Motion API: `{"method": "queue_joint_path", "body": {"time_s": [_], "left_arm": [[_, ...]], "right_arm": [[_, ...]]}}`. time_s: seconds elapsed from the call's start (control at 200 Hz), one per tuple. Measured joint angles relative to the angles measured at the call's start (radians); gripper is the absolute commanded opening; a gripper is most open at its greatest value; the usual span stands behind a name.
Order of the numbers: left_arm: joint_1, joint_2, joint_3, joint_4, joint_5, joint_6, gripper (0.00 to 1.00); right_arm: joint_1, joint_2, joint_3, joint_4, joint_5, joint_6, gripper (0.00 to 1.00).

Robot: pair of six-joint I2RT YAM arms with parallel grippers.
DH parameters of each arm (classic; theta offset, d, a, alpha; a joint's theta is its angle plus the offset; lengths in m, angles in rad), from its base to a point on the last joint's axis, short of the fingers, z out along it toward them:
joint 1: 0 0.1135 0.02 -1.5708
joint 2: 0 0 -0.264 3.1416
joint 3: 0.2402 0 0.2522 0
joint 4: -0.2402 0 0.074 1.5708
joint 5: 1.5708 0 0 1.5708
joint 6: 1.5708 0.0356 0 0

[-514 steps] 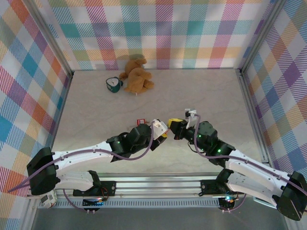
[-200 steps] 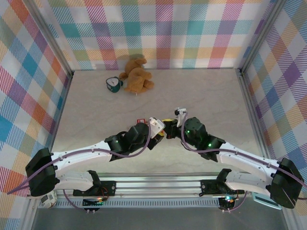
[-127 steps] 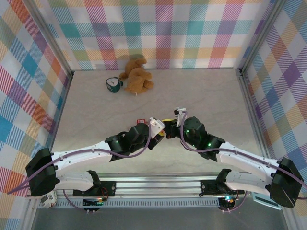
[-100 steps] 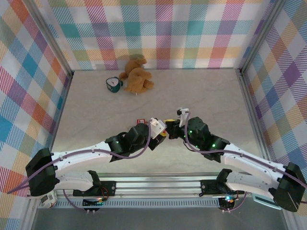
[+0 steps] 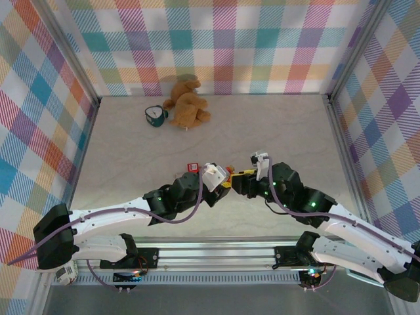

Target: Unlock with the key

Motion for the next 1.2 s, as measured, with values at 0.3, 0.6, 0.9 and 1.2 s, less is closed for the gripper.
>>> {"method": "queue_joint_path", "body": {"time_s": [0.3, 0.6, 0.9, 1.2], "left_arm": [[0.000, 0.039, 0.041, -0.119, -0.069, 0.033, 0.09], [-0.022, 0.138, 0.221, -0.260, -0.285, 0.305, 0.07], [-0.123, 0.223, 0.092, -0.032, -0.593, 0.809, 0.06], [-0.211, 0.341, -0.074, 0.462, -0.778, 1.177, 0.04]], "right_arm": [[-0.011, -0.181, 0.010, -0.107, 0.085, -0.006, 0.53], [-0.063, -0.241, -0.016, -0.172, 0.137, -0.023, 0.54], [-0.162, -0.179, -0.074, -0.182, 0.058, -0.036, 0.50], [-0.334, -0.014, -0.082, -0.099, -0.226, -0.037, 0.38]]}}
